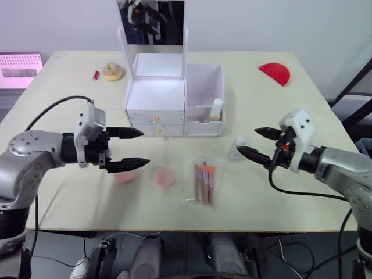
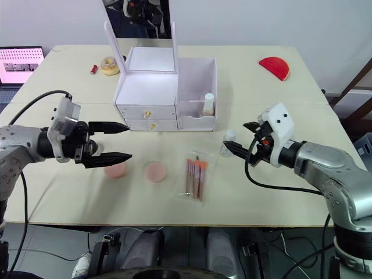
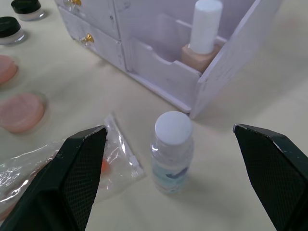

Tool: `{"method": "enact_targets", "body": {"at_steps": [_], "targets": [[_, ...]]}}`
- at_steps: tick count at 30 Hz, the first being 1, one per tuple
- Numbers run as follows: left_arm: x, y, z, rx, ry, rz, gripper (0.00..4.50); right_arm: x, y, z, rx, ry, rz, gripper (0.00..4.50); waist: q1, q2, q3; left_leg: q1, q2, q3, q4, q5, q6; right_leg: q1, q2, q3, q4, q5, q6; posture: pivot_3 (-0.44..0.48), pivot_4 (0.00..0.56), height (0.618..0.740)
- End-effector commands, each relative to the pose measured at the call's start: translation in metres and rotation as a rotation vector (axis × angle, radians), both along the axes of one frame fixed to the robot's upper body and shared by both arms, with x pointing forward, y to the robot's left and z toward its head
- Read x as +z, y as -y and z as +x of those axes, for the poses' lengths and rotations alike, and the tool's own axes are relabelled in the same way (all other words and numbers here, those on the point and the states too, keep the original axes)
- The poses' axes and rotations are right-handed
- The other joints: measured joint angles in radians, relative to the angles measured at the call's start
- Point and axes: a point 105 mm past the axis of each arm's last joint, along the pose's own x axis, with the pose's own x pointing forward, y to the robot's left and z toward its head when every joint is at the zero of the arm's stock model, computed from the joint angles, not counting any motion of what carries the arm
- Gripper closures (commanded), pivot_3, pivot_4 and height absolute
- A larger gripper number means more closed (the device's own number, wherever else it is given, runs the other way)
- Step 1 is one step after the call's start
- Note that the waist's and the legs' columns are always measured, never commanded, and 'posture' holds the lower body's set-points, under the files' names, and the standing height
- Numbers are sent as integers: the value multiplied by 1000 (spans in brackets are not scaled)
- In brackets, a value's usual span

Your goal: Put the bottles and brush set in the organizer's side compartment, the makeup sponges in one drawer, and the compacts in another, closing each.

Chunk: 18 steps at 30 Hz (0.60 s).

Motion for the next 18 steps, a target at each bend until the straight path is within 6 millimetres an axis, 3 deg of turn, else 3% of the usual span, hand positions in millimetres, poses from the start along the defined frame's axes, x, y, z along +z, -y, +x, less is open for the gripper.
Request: {"method": "enact_targets", "body": {"at_steps": [1, 16, 18], "targets": [[8, 13, -8, -55, 26, -8, 0, 3, -1, 8, -4, 34, 3, 49, 0, 0, 0, 0, 0, 0, 0, 0, 0, 0, 0, 0, 0, 0, 0, 0, 150, 740], [10, 13, -12, -46, 34, 1, 0, -4, -4, 17, -8, 27, 37, 49, -1, 0, 0, 0, 0, 0, 0, 0, 0, 0, 0, 0, 0, 0, 0, 0, 150, 740], [11, 13, -12, -45, 35, 2, 0, -5, -4, 17, -10, 26, 37, 920, -2, 0, 0, 0, 0, 0, 0, 0, 0, 0, 0, 0, 1, 0, 0, 0, 150, 740]]}}
